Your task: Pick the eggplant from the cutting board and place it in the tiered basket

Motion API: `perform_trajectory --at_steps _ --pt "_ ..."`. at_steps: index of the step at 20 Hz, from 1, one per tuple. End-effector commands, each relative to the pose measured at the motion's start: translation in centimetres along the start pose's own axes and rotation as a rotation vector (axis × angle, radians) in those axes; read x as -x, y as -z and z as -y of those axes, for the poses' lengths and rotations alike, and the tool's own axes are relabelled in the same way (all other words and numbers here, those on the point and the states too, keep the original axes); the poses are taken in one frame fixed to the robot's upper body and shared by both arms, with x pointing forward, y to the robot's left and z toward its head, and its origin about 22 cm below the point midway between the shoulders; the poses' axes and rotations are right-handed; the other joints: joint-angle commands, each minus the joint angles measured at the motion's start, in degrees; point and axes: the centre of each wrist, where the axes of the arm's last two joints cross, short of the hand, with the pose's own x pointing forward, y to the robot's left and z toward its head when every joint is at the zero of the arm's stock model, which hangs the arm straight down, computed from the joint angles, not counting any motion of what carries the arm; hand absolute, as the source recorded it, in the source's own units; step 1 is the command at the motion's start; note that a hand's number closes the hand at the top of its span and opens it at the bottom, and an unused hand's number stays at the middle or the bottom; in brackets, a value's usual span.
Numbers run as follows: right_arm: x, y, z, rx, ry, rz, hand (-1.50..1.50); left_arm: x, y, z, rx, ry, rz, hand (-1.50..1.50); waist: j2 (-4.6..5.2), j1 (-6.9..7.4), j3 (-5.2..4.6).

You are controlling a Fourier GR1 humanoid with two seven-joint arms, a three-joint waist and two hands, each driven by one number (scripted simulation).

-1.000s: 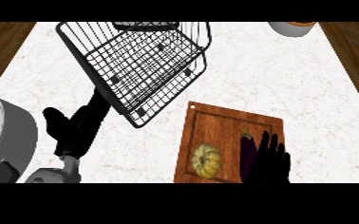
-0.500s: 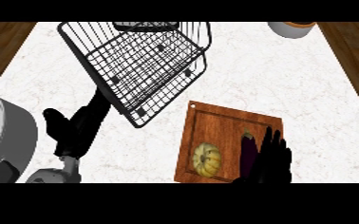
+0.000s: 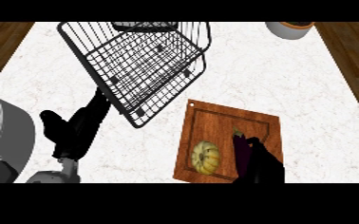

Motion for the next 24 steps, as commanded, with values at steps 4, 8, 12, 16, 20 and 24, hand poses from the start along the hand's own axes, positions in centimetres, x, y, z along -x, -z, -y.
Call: perform_trajectory --at_steps 4,8,12,16,20,24 --pt "-1.3 -1.4 -1.2 0.089 0.045 0.043 1.50 -0.3 1.6 0.0 0.000 -0.001 0.001 0.00 1.44 -0.42 0.95" --pt "-1.3 2.3 1.4 0.007 0.005 0.315 1.50 0.0 1.8 0.3 0.010 0.004 0.008 0.00 1.75 -0.06 0.97" --pt "-1.5 2.8 2.1 -0.226 -0.153 0.699 1.50 -1.3 1.4 1.8 0.068 0.008 0.040 0.00 2.96 3.29 1.17" --pt "-3.4 8.2 8.7 -0.291 -0.022 0.873 1.50 -1.2 1.4 0.2 0.035 0.020 0.041 0.00 2.24 1.52 1.00" --pt "-4.3 10.6 15.7 -0.326 0.171 0.957 1.50 0.0 1.0 0.4 0.009 -0.010 0.015 0.00 1.63 -0.44 0.89" --pt "-3.9 12.9 21.0 -0.269 0.298 1.015 1.50 -1.2 1.9 0.3 -0.008 -0.008 0.006 0.00 1.55 -0.91 0.96"
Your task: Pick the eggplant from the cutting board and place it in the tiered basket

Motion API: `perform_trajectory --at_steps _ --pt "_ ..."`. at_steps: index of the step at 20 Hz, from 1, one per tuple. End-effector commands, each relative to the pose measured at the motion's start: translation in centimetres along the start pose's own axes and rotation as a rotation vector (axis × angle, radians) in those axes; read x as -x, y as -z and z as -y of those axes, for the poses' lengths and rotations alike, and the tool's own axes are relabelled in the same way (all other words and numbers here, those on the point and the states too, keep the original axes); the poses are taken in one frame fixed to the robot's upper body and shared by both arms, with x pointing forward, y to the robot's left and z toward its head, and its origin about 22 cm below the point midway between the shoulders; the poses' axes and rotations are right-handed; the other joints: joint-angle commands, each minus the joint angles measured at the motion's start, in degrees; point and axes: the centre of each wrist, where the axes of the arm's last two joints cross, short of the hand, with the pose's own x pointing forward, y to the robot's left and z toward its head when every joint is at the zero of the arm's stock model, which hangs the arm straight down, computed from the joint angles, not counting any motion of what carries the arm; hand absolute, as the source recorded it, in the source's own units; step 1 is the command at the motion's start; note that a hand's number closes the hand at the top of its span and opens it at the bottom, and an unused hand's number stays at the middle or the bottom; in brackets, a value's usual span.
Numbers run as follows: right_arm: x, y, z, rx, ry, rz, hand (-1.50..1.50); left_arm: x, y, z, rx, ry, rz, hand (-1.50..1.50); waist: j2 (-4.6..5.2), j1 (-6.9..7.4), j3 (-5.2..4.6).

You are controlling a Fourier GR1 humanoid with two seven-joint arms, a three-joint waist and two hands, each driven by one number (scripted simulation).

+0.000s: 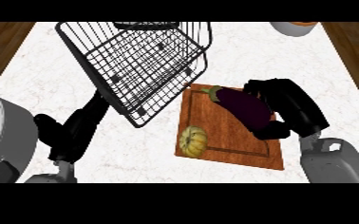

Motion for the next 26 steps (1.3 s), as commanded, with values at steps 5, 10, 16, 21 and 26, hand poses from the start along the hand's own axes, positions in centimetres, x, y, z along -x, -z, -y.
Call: perform_trajectory --at_steps 5,10,16,21,26 --pt "-1.8 -0.9 10.9 0.150 0.076 0.204 1.50 -0.8 2.5 1.0 0.009 0.009 -0.001 0.00 0.32 -1.04 -0.18" --pt "-6.2 0.1 15.1 0.198 0.096 0.241 1.50 0.2 2.2 0.4 0.025 -0.004 0.004 0.00 0.30 -0.62 -0.21" --pt "-11.5 2.5 16.8 0.196 0.054 0.263 1.50 -0.7 3.9 1.1 -0.002 -0.010 -0.014 0.00 0.35 -0.68 -0.23" --pt "-15.3 7.7 15.8 0.168 0.004 0.221 1.50 -1.1 2.9 0.3 0.028 0.005 -0.003 0.00 0.65 0.37 -0.25" --pt "-20.5 10.2 15.8 0.147 0.096 0.196 1.50 -0.8 2.9 1.7 0.024 0.013 0.010 0.00 0.54 0.31 -0.26"
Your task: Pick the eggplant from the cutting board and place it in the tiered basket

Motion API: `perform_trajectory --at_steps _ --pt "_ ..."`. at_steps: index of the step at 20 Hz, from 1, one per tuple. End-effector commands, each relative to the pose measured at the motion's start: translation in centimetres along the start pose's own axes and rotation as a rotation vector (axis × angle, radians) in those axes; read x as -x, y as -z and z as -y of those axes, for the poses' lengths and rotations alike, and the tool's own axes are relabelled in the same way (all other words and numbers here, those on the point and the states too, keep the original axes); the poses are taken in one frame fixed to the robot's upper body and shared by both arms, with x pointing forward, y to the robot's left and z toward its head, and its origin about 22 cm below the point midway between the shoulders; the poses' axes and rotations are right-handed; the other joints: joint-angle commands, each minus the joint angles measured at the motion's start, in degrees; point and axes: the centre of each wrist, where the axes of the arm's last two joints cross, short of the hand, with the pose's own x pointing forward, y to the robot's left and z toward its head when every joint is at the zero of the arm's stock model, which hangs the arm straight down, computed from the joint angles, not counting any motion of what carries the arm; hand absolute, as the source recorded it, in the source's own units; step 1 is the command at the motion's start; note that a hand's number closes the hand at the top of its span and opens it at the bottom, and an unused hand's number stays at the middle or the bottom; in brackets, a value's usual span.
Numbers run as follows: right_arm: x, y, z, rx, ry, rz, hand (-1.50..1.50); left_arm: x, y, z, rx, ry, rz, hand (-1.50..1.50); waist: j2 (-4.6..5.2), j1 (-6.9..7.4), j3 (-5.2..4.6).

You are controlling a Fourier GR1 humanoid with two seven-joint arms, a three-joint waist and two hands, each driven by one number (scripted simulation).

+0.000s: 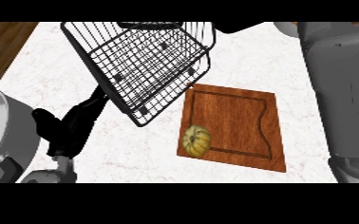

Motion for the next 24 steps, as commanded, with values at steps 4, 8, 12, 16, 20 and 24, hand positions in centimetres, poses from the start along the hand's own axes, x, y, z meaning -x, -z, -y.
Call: perform_trajectory --at_steps 4,8,12,16,20,24 --pt "-1.7 4.4 -4.1 -0.001 0.046 -0.028 1.50 1.1 1.3 3.0 0.064 -0.001 0.005 0.00 0.51 -0.72 -0.28" --pt "-1.7 7.6 -5.9 0.006 0.045 -0.041 1.50 0.1 2.0 2.9 0.063 0.011 0.004 0.00 0.94 0.09 -0.30" --pt "-1.7 8.8 -8.9 -0.001 0.109 -0.013 1.50 -0.6 2.2 1.8 0.077 0.003 -0.003 0.00 0.87 0.00 -0.28" --pt "-0.8 9.8 -11.1 -0.039 0.148 -0.044 1.50 -1.8 2.8 2.3 0.079 -0.013 0.013 0.00 0.91 0.23 -0.29" --pt "0.5 9.9 -12.7 -0.015 0.326 -0.107 1.50 -1.6 2.0 3.0 0.122 0.023 0.035 0.00 1.29 2.94 -0.30" --pt "-0.4 10.5 -12.9 -0.056 0.437 -0.065 -1.50 -3.2 3.6 3.2 0.127 0.027 0.019 0.00 1.52 3.56 -0.33"
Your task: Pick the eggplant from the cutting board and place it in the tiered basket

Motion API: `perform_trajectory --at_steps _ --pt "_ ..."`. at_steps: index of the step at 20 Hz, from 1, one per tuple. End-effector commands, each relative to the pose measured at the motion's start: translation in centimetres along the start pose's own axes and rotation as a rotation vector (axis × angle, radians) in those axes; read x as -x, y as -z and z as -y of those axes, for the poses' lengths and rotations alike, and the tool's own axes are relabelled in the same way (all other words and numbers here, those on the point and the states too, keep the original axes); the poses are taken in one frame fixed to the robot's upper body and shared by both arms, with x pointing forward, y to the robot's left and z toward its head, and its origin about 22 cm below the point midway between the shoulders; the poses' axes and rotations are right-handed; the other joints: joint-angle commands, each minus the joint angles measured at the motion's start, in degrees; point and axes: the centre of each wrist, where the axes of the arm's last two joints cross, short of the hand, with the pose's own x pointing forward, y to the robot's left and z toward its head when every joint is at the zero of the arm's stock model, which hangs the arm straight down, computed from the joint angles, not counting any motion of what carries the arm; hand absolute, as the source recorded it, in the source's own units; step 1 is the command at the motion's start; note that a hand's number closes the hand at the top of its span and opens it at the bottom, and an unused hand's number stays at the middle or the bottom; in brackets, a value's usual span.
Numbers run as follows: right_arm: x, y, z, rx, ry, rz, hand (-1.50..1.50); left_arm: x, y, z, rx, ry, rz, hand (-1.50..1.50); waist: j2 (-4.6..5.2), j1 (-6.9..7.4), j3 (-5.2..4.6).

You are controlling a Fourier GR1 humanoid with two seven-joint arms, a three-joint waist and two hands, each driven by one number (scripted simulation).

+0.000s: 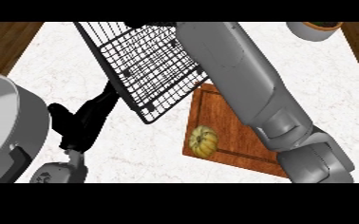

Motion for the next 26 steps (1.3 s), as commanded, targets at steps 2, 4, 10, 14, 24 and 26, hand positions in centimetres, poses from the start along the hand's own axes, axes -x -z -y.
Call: perform_trajectory --at_steps 2,4,10,14,24,26 --pt "0.2 0.4 -1.5 -0.035 0.124 0.028 -1.50 -1.6 2.6 3.1 0.085 0.018 0.015 0.00 0.73 1.86 -0.31" --pt "0.8 0.4 -1.9 -0.031 0.156 0.080 -1.50 -1.2 2.4 3.7 0.080 0.018 -0.014 0.00 0.78 1.96 -0.28" --pt "0.4 0.1 -3.2 0.041 0.215 0.191 -1.50 -1.4 2.6 1.7 0.032 0.017 0.010 0.00 0.44 1.12 -0.29" --pt "-1.3 0.4 -3.4 0.191 0.204 0.199 -1.50 -0.9 2.4 1.9 0.042 0.011 0.000 0.00 0.31 0.45 -0.32" --pt "4.5 0.8 5.3 0.298 0.302 -0.031 -1.50 -0.8 0.3 -1.0 -0.048 -0.022 -0.015 0.00 -0.64 -4.72 -0.13" --pt "8.0 -0.4 8.0 0.269 0.302 -0.017 -1.50 0.2 -0.5 0.1 -0.046 -0.027 -0.032 0.00 -0.61 -4.72 -0.10"
